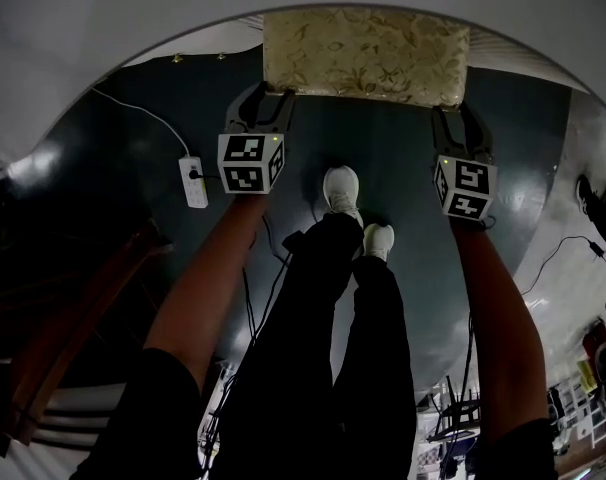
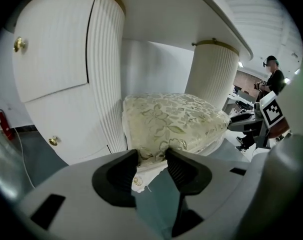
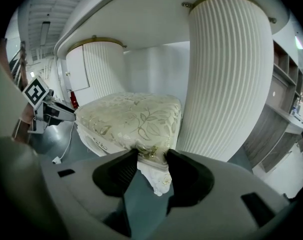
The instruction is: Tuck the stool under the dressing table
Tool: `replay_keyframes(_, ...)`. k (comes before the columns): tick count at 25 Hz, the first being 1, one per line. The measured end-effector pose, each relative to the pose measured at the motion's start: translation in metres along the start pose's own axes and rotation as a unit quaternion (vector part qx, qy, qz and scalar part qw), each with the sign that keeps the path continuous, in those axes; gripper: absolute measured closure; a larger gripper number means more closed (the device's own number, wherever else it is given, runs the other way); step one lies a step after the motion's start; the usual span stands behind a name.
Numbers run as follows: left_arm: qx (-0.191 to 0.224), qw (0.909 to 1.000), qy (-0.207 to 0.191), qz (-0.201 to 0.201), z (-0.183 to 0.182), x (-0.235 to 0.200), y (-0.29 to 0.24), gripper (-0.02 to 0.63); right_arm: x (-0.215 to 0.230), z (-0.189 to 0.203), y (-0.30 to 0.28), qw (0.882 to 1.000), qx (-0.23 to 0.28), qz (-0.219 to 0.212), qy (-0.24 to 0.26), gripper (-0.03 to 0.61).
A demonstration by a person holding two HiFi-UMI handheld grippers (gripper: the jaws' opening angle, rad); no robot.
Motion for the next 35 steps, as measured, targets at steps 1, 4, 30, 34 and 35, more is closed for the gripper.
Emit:
replay_keyframes(1,0.0,1.0,-0.001,0.003,0.0,0.001,-0.001,0.416,0.001,0.0,0.0,1.0,0.001,-0.002,0.002,0.364)
replay_keyframes(4,0.008,0.9999,-0.006,0.006,-0.001,0.0,-0.002,0.414,0.003,-0.002,-0.002,1.0,0.001,-0.005,0.002,0.364)
replay_keyframes(30,0.108,0.9879,0.099,0.051,-0.242,0.051,0.433,0.416,-0.162,-0.282,0.379,0.99,0.117,-0.048,-0.061,0.362)
replay_keyframes(34,0.148,0.9747,0.157,0.058,-0.298,0.054,0.508,0.416,-0.191,-0.348,0.436,0.989,0.131,-0.062,-0.024,0.364)
replay_keyframes(35,0.159,0.9727,0.157,0.063,-0.309,0.056,0.527,0.416,-0.2,-0.362,0.453,0.988,0.139,-0.065,-0.019,0.364)
Point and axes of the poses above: the fingertips, and each gripper's own axes: y backward along the fingers, x to its right, z out of its underside, the point moved 1 cm from there along y, backward along the fingers, and after that the axes turned 12 degrees about -z, right-handed, at the moved point
